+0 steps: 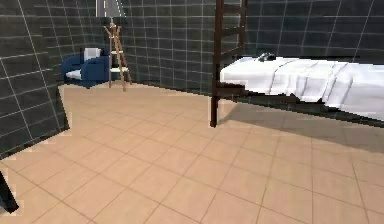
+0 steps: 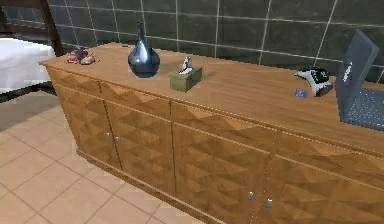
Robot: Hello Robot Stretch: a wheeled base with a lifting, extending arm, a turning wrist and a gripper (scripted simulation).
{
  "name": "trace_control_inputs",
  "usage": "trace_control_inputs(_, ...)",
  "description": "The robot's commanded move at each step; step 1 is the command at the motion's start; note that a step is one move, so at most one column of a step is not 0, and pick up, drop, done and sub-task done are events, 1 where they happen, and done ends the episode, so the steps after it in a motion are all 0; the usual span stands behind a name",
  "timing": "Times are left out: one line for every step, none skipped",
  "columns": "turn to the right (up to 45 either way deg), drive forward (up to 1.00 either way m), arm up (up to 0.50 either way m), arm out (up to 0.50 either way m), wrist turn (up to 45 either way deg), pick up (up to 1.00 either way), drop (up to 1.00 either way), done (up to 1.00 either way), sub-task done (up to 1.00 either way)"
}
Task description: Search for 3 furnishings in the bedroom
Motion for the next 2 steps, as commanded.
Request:
trace_control_inputs(-3.0, 0.0, 0.0, 0.0, 0.0, 0.0, 0.0, 0.0, 0.0)
trace_control_inputs(0.0, 1.0, 0.0, 0.0, 0.0, 0.0, 0.0, 0.0, 0.0)
